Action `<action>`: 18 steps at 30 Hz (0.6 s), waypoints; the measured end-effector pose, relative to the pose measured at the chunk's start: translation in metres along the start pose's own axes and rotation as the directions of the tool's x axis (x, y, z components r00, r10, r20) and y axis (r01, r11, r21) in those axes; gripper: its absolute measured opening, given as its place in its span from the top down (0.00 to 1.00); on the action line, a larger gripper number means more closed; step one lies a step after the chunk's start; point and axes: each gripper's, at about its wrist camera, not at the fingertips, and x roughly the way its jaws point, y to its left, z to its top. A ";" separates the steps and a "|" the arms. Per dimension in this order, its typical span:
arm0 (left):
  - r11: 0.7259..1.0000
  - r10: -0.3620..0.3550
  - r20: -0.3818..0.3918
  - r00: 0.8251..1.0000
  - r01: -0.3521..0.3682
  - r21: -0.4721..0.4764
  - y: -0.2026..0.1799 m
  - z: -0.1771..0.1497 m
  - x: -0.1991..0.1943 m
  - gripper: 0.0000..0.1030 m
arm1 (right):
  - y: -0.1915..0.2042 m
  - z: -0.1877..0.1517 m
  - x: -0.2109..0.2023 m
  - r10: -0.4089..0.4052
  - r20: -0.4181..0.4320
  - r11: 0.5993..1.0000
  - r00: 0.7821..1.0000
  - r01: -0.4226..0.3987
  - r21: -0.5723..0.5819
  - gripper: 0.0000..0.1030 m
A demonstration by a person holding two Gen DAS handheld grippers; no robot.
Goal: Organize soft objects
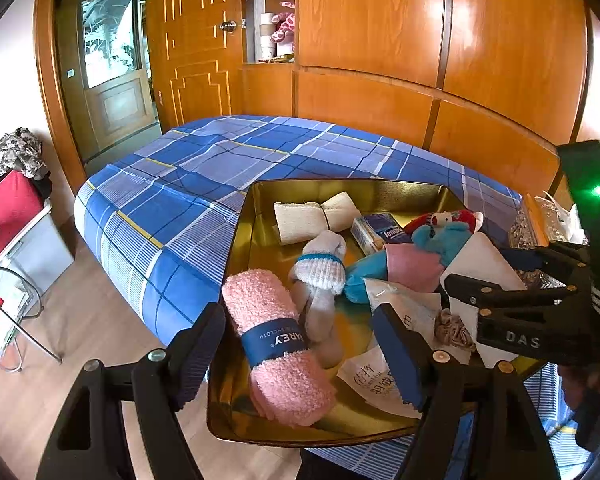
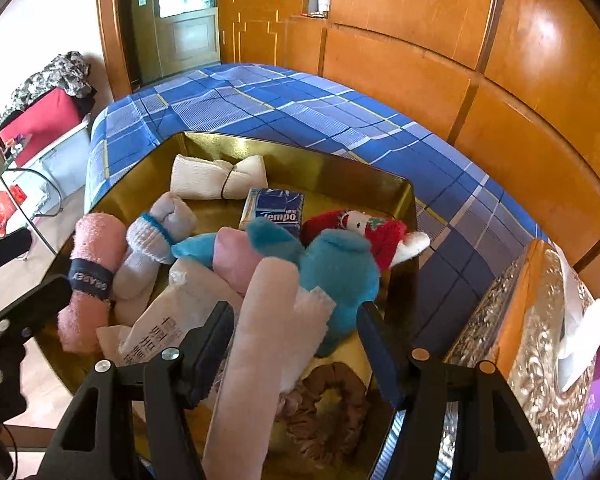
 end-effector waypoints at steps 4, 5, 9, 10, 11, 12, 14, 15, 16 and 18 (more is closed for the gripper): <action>1.000 0.001 0.007 1.000 -0.001 0.001 -0.002 0.000 -0.003 0.24 | -0.003 -0.005 -0.015 0.007 0.040 0.999 0.999 -0.008 0.033 0.37; 1.000 0.001 0.010 1.000 -0.001 0.000 -0.002 0.000 -0.004 0.23 | -0.003 -0.007 -0.020 0.004 0.055 0.999 0.998 -0.006 0.041 0.37; 1.000 0.011 0.027 1.000 -0.011 -0.001 -0.004 0.000 -0.007 0.22 | -0.003 -0.016 -0.044 -0.049 0.124 0.996 0.991 0.040 0.076 0.37; 1.000 0.015 0.032 0.999 -0.015 -0.001 -0.005 0.000 -0.008 0.22 | -0.003 -0.018 -0.048 -0.062 0.137 0.995 0.989 0.051 0.084 0.37; 1.000 0.020 0.040 0.999 -0.020 -0.002 -0.005 0.000 -0.010 0.21 | -0.003 -0.021 -0.053 -0.079 0.152 0.993 0.985 0.065 0.096 0.37; 1.000 0.020 0.046 0.999 -0.020 -0.005 -0.006 -0.001 -0.012 0.19 | -0.003 -0.024 -0.057 -0.095 0.163 0.991 0.982 0.078 0.108 0.37; 1.000 0.015 0.055 0.998 -0.015 -0.004 -0.009 -0.001 -0.015 0.18 | -0.005 -0.031 -0.064 -0.129 0.179 0.984 0.975 0.104 0.145 0.37; 1.000 0.016 0.059 0.998 -0.016 -0.002 -0.010 -0.001 -0.016 0.16 | -0.007 -0.035 -0.067 -0.141 0.182 0.980 0.973 0.111 0.165 0.37; 1.000 0.018 0.064 0.998 -0.018 0.003 -0.012 -0.002 -0.017 0.15 | -0.009 -0.037 -0.069 -0.151 0.183 0.977 0.971 0.118 0.180 0.37; 1.000 0.020 0.073 0.997 -0.021 0.010 -0.015 -0.003 -0.020 0.13 | -0.013 -0.045 -0.074 -0.183 0.193 0.967 0.964 0.141 0.214 0.36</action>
